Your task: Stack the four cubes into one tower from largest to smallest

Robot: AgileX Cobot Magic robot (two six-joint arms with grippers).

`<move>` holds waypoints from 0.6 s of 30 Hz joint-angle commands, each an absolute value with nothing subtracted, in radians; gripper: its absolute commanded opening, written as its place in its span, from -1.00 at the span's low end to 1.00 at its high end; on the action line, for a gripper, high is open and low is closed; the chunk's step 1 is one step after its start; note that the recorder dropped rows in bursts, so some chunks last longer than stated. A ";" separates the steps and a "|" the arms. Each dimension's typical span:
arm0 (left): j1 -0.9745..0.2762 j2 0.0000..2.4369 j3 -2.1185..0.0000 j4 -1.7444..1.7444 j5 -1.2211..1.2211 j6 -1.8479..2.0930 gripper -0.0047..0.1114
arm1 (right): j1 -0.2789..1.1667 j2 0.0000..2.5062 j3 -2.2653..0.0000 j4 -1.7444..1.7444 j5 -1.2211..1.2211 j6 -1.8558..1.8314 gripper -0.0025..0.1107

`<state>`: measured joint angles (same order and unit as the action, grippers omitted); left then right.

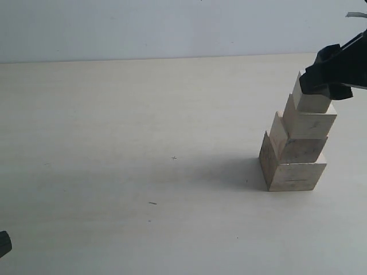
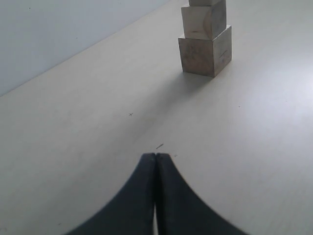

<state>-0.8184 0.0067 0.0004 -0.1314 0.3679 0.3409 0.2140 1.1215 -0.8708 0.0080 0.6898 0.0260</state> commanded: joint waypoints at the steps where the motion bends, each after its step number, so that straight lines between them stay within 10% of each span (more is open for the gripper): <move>1: -0.817 0.000 0.000 -0.135 0.362 0.338 -0.92 | 0.210 1.123 -0.877 0.000 0.702 -0.014 0.23; 18: -0.817 0.000 0.000 -0.135 0.362 0.338 -0.92 | 0.210 1.123 -0.877 0.000 0.713 -0.056 0.21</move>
